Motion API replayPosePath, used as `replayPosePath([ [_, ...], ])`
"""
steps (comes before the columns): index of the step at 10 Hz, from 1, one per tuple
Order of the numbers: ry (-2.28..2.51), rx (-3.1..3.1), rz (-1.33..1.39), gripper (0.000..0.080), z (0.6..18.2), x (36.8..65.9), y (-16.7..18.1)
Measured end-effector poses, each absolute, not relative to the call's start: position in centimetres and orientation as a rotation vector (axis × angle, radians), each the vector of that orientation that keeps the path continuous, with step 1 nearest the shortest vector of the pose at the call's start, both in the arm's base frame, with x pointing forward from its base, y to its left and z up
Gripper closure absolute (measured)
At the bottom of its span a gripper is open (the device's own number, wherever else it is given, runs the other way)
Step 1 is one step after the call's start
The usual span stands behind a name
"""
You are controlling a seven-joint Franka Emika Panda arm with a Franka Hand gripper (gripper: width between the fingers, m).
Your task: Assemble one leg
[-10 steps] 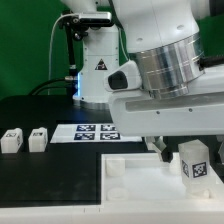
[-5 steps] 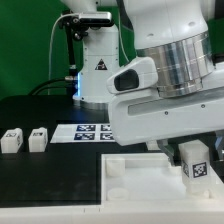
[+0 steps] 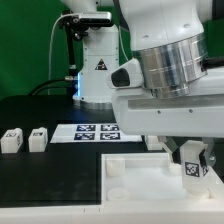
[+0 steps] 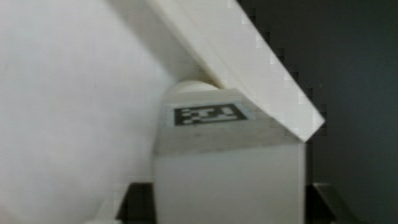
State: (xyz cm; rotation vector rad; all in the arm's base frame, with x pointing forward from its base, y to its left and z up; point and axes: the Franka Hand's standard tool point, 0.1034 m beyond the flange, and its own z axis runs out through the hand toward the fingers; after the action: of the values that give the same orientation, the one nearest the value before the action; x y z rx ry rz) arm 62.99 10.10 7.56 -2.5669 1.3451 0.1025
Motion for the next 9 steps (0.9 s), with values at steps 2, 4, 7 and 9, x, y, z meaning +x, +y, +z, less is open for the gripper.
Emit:
replayPosePath([
  [2,1.82,-2.214,0.211,0.0497,7.5,62.55,10.71],
  [4,2.004,-2.012,0.266,0.0497,7.52,62.65,10.89],
  [7,1.939,-2.073,0.257,0.0497,7.46,62.56,10.93],
  [9,1.624,-2.354,0.192,0.0289,7.37,62.34,10.83],
])
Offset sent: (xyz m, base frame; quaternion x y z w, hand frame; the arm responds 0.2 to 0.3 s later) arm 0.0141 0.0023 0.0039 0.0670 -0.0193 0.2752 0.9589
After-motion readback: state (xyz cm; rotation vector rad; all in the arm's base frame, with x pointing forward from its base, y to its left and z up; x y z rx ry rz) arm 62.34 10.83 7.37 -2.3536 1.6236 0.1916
